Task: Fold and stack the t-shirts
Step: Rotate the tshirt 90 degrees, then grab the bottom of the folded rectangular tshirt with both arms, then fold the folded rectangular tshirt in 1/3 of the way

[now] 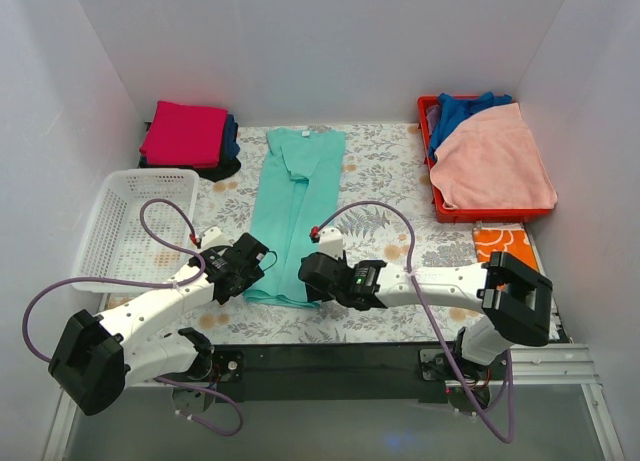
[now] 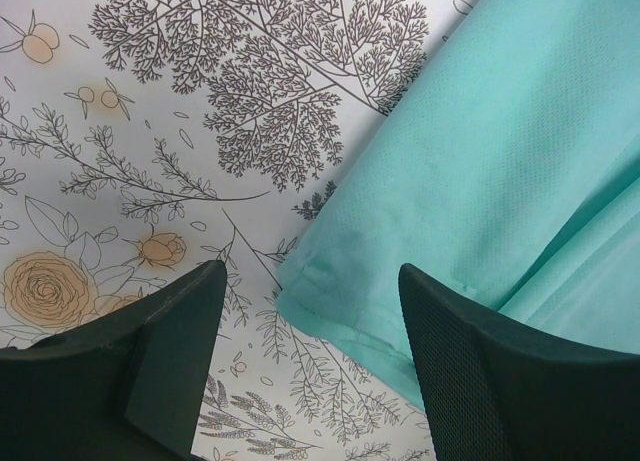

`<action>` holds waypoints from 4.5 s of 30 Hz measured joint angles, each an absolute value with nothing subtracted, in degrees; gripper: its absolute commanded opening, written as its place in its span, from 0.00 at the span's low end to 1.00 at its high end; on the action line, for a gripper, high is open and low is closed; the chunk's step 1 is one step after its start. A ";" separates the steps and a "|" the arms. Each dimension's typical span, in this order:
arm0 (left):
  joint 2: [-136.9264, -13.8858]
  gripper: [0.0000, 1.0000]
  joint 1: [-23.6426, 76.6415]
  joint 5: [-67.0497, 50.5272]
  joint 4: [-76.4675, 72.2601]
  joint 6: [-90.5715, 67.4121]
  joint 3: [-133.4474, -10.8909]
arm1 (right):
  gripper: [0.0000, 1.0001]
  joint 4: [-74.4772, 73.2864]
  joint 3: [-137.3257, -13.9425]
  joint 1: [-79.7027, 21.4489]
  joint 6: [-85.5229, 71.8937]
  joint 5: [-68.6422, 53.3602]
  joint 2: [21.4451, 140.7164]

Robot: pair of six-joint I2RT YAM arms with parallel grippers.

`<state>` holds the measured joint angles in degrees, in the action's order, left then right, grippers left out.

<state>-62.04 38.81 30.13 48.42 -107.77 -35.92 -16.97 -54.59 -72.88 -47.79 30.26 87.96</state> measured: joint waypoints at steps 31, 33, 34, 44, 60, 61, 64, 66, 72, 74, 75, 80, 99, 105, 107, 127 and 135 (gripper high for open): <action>-61.54 0.66 38.81 30.13 47.97 -107.57 -35.11 | 0.01 -14.22 -50.02 -72.88 -53.04 26.35 93.49; -61.73 0.66 38.89 29.54 47.62 -107.31 -34.96 | 0.01 -14.46 -47.20 -72.88 -54.02 26.70 90.96; -61.78 0.66 39.16 29.28 47.42 -107.31 -34.81 | 0.01 -14.46 -46.15 -72.88 -54.52 26.85 89.95; -54.63 0.53 43.18 19.99 39.55 -106.04 -26.59 | 0.01 -14.02 -43.33 -72.88 -57.04 27.77 87.50; -53.17 0.30 43.97 16.60 37.23 -106.54 -23.90 | 0.01 -14.00 -43.29 -72.90 -57.14 27.99 87.53; -53.60 0.30 44.01 16.62 37.06 -106.78 -23.81 | 0.01 -13.98 -43.29 -72.90 -57.17 28.01 87.53; -54.33 0.30 44.01 16.67 36.32 -107.18 -23.92 | 0.01 -13.98 -43.27 -72.93 -57.28 28.03 87.53; -55.42 0.29 44.01 16.84 35.79 -107.61 -24.29 | 0.01 -13.98 -43.27 -72.93 -57.28 28.08 87.53; -58.24 0.06 44.01 17.72 35.35 -108.90 -25.50 | 0.01 -13.96 -43.22 -72.95 -57.30 28.12 87.48; -58.57 0.00 44.01 17.98 35.51 -109.12 -25.61 | 0.01 -13.87 -43.11 -72.93 -57.32 28.14 87.42; -58.63 0.00 44.01 18.04 35.55 -109.27 -25.61 | 0.01 -13.72 -42.96 -72.93 -57.32 28.14 87.33; -58.54 0.00 44.01 18.06 35.62 -109.34 -25.61 | 0.01 -13.43 -42.52 -72.93 -57.36 28.14 86.94; -51.24 0.00 47.29 17.19 39.92 -113.51 -22.55 | 0.01 -17.96 -40.38 -74.76 -58.67 28.38 83.15; -53.28 0.00 49.15 18.37 39.48 -114.06 -23.59 | 0.01 -19.03 -40.99 -75.50 -58.81 29.30 83.44; -53.47 0.00 49.65 19.33 40.95 -114.13 -24.45 | 0.01 -20.56 -41.54 -75.66 -58.76 29.54 83.44; -70.32 0.00 50.35 45.67 47.79 -113.51 -49.12 | 0.01 -29.47 -61.52 -64.34 -43.38 43.31 84.29; -85.19 0.00 43.09 51.07 37.63 -104.40 -57.56 | 0.01 -20.36 -65.84 -54.33 -31.64 41.19 91.83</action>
